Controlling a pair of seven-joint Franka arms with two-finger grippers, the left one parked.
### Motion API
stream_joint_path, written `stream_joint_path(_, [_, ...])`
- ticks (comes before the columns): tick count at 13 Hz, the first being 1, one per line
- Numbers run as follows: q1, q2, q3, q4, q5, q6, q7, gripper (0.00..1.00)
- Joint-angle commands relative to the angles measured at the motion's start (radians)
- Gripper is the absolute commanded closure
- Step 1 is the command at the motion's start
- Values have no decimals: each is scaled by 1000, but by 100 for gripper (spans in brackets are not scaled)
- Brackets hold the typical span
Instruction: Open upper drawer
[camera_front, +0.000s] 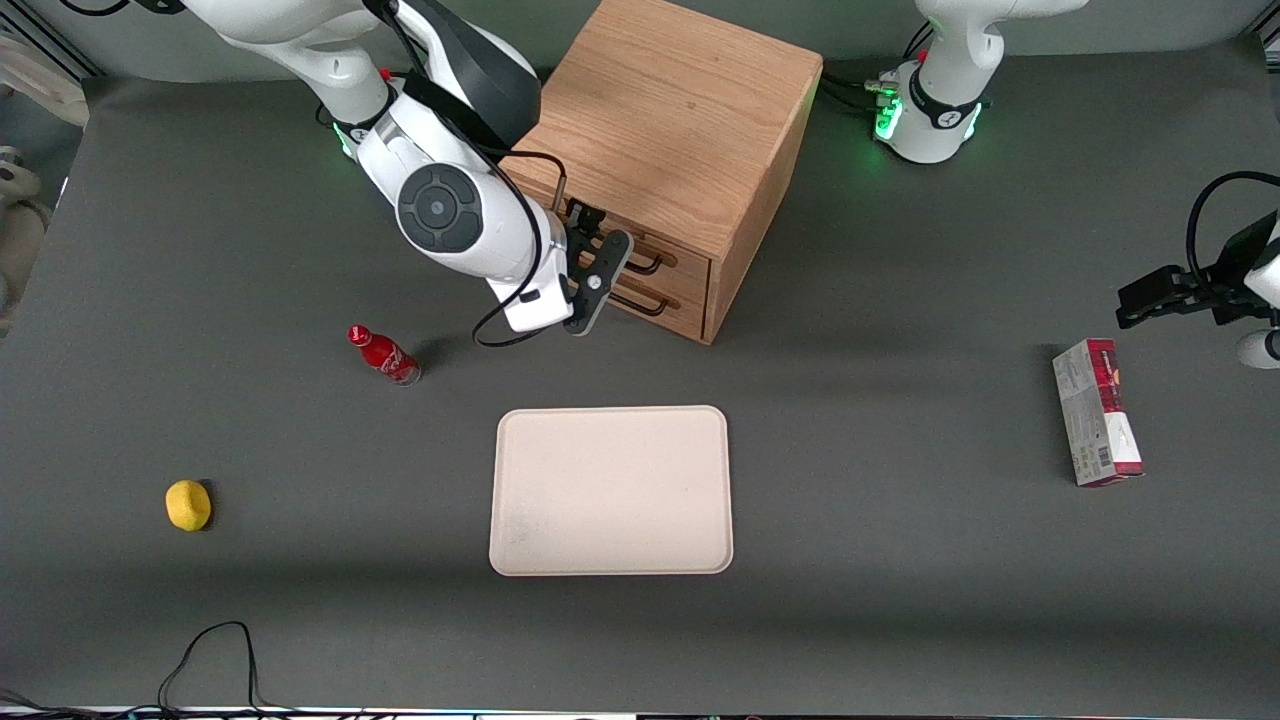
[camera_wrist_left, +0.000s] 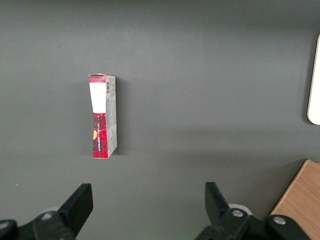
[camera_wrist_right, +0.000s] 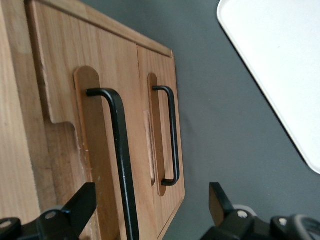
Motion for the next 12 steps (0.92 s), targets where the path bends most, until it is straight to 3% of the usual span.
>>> stream_joint_path(1, [-5,-26,0,-50,33,18,-36,0])
stream_joint_path(10, [-2,-36,2,-163,18,150,-59,0])
stream_joint_path(12, [-4,-33,-1,-162,-18,150,-94,0])
